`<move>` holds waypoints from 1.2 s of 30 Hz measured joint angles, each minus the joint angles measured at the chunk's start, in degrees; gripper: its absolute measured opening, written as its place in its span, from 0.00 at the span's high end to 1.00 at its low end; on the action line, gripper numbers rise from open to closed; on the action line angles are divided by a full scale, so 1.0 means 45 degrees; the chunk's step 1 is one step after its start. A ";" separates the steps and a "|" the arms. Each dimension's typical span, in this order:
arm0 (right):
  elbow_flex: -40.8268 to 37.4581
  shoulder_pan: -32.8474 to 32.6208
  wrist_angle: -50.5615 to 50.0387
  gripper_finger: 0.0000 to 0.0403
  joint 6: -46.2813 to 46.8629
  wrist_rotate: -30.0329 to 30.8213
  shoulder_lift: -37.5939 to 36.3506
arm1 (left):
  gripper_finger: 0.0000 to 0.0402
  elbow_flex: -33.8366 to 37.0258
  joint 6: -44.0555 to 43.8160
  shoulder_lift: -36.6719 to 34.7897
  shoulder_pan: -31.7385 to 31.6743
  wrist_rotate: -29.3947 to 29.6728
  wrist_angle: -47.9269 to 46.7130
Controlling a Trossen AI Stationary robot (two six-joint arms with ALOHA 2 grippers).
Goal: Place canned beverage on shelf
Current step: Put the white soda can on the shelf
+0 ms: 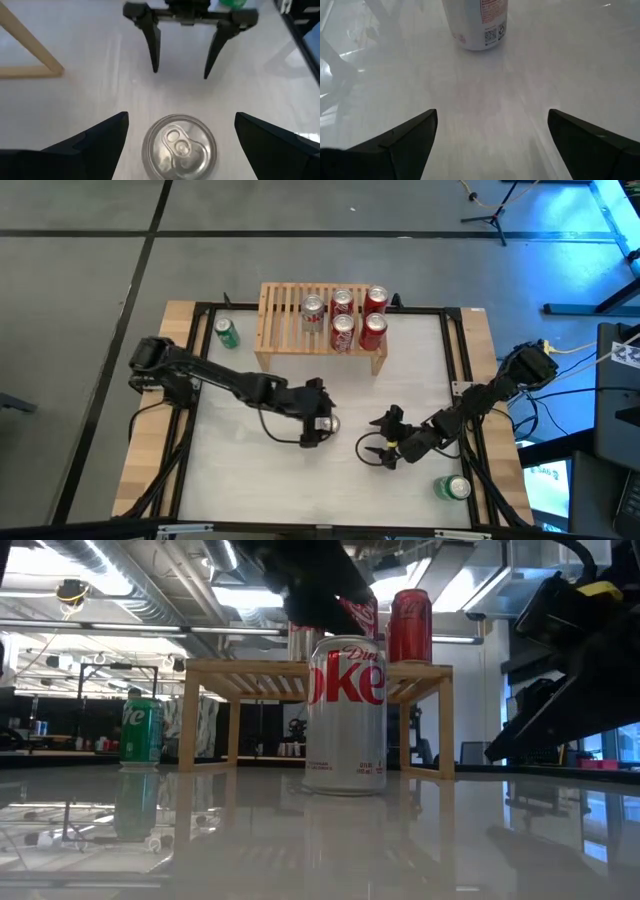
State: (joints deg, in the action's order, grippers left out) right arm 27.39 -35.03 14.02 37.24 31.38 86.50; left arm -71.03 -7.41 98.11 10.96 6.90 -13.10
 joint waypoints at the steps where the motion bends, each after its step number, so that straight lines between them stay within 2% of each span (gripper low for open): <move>1: 0.0002 0.0000 0.0010 0.07 -0.0001 0.0000 0.0000 | 0.12 -0.0217 -0.0007 0.0213 -0.0031 0.0001 -0.0225; 6: 0.0002 0.0000 0.0094 0.07 -0.0001 -0.0010 0.0000 | 0.12 -0.0724 -0.0029 0.0893 -0.0032 0.0327 -0.0919; 12: 0.0002 0.0005 0.0301 0.07 -0.0001 -0.0019 0.0000 | 0.12 -0.0737 -0.0038 0.1008 0.0028 0.0409 -0.1428; 29: 0.0007 0.0005 0.0535 0.07 -0.0016 -0.0117 0.0000 | 0.12 -0.0737 0.0005 0.1902 0.0083 0.0239 -0.1465; 32: 0.0007 0.0005 0.0535 0.07 -0.0021 -0.0121 0.0000 | 0.14 -0.0737 0.0067 0.1897 0.0114 0.0237 -0.1433; 36: 0.0007 0.0005 0.0535 0.07 -0.0040 -0.0112 0.0000 | 0.24 -0.0737 0.0430 0.1894 0.0231 0.0269 -0.1424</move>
State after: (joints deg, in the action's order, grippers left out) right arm 27.42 -35.00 16.43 37.06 30.87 86.50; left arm -74.35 -5.48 106.64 12.00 8.11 -19.51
